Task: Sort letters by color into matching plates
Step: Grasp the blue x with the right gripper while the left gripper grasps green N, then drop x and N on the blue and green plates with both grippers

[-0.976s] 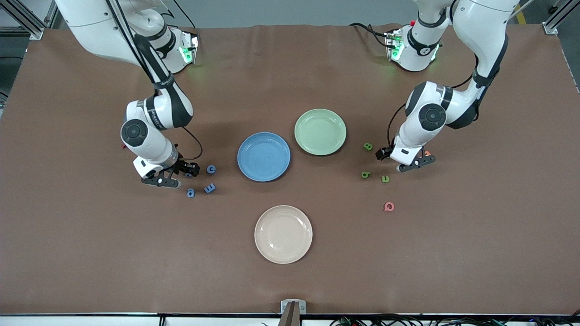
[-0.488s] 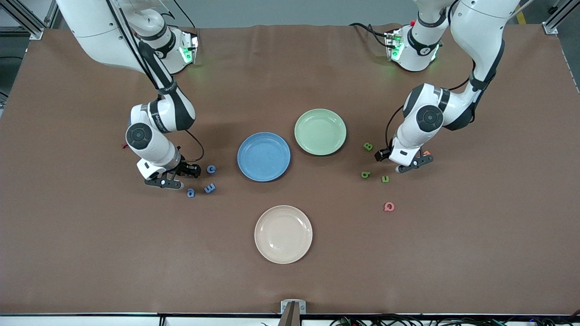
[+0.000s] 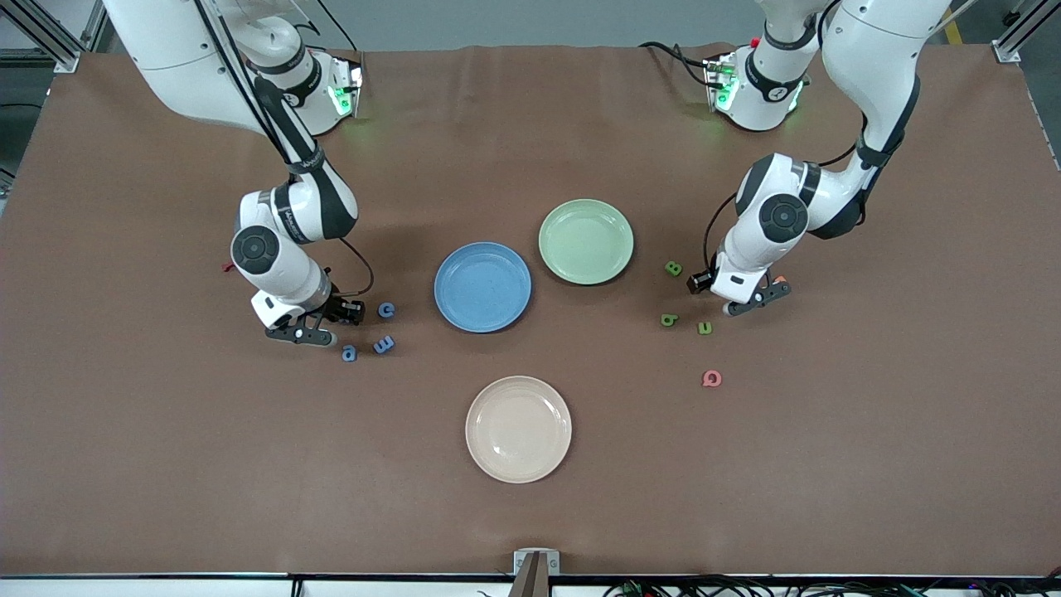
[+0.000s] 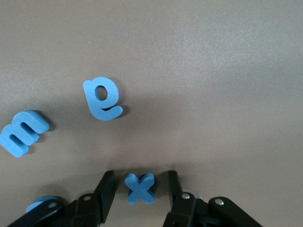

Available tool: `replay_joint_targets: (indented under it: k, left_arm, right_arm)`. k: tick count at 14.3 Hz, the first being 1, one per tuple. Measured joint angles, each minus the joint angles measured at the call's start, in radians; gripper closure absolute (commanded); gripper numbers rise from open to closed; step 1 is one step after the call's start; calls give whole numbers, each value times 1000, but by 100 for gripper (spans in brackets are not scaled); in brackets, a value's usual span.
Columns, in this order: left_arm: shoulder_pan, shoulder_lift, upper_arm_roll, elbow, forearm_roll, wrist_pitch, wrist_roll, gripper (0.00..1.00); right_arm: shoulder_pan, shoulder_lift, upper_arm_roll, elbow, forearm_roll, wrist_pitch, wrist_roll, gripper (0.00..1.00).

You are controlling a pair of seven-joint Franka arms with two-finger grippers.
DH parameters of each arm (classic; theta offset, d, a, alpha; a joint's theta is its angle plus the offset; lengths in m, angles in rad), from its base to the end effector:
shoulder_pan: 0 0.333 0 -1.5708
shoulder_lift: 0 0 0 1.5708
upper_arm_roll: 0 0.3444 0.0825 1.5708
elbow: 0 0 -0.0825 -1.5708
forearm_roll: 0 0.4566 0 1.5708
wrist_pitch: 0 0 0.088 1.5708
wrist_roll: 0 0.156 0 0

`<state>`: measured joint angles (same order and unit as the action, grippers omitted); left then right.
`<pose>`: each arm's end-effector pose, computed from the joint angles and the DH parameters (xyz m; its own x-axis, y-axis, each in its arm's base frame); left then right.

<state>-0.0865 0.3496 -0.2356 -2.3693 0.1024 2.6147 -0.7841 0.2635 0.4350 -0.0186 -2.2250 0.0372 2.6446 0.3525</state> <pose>0.5006 -0.1799 0.0869 0.9239 0.3720 -0.0895 0.3701 -0.9282 -0.0372 0.5728 0.1421 0.0868 0.9902 -0.1383 -0.0177 -0.1384 -0.9904 -0.0035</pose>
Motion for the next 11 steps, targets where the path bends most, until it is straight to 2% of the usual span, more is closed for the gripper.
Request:
replay_joint_targets:
  k: [2,7,11]
  left_arm:
    - [-2,0,0,-2,0,0,-1,51]
    - [-4,-1,-3,-2,0,8,-1,72]
    - [-4,-3,-4,-2,0,10,-1,73]
  right_arm:
    - [0,0,0,0,0,-1,0,58]
    - [0,-5,-2,0,-1,-5,0,97]
    - [0,-7,-2,12,-1,-53,0,100]
